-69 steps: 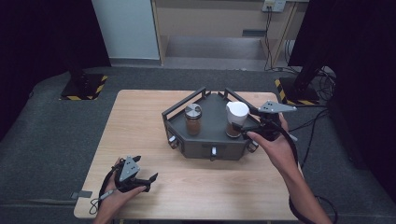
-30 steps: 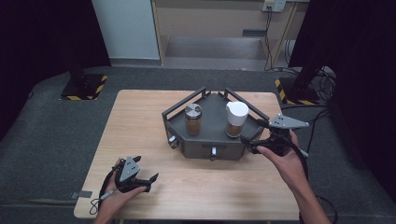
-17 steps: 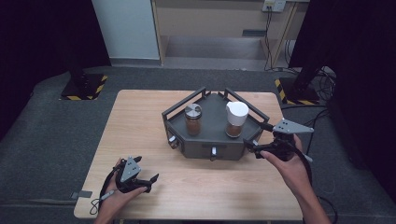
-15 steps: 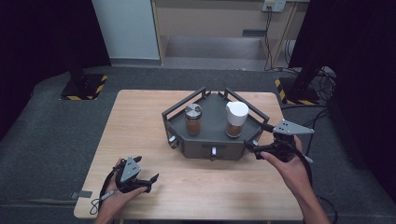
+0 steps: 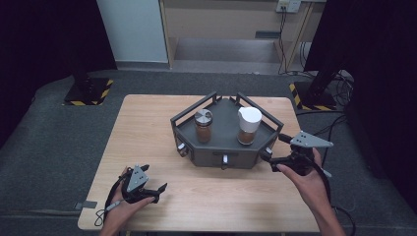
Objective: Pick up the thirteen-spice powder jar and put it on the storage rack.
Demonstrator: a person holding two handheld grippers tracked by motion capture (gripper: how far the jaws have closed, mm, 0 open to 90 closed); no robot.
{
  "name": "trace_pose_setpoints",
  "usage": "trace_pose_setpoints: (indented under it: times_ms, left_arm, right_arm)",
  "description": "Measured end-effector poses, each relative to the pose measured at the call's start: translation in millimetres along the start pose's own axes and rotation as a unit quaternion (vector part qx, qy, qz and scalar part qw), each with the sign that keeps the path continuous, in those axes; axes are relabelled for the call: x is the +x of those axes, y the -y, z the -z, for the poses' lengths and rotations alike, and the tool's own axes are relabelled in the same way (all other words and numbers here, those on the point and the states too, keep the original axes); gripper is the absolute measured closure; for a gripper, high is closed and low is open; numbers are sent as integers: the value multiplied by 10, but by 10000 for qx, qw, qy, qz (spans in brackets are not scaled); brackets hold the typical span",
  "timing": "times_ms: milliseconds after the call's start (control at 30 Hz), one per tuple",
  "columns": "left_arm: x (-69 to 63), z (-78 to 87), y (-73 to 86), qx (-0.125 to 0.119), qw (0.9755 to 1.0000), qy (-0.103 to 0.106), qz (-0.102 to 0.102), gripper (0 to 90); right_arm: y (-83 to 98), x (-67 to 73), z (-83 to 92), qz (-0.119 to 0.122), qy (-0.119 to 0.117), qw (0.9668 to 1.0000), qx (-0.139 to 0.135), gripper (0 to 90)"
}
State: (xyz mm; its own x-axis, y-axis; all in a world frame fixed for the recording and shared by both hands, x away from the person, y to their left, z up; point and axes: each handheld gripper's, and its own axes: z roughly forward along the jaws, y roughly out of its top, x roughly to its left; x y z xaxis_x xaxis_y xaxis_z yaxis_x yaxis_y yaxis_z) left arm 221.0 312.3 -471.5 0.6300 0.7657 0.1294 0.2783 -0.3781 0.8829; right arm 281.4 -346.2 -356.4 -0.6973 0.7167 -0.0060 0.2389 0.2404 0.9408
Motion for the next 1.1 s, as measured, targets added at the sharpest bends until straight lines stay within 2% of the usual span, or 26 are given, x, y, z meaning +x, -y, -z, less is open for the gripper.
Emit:
trace_pose_setpoints:
  times_ms: [300, 1100]
  left_arm:
    - [6, 2, 8, -3, 10000, -5, 17, 43]
    - [4, 8, 22, 2, 10000, -16, 62, 43]
  right_arm:
    - [126, 24, 27, -8, 148, 9999, 4, 38]
    - [606, 43, 103, -262, 598, 9978, 62, 42]
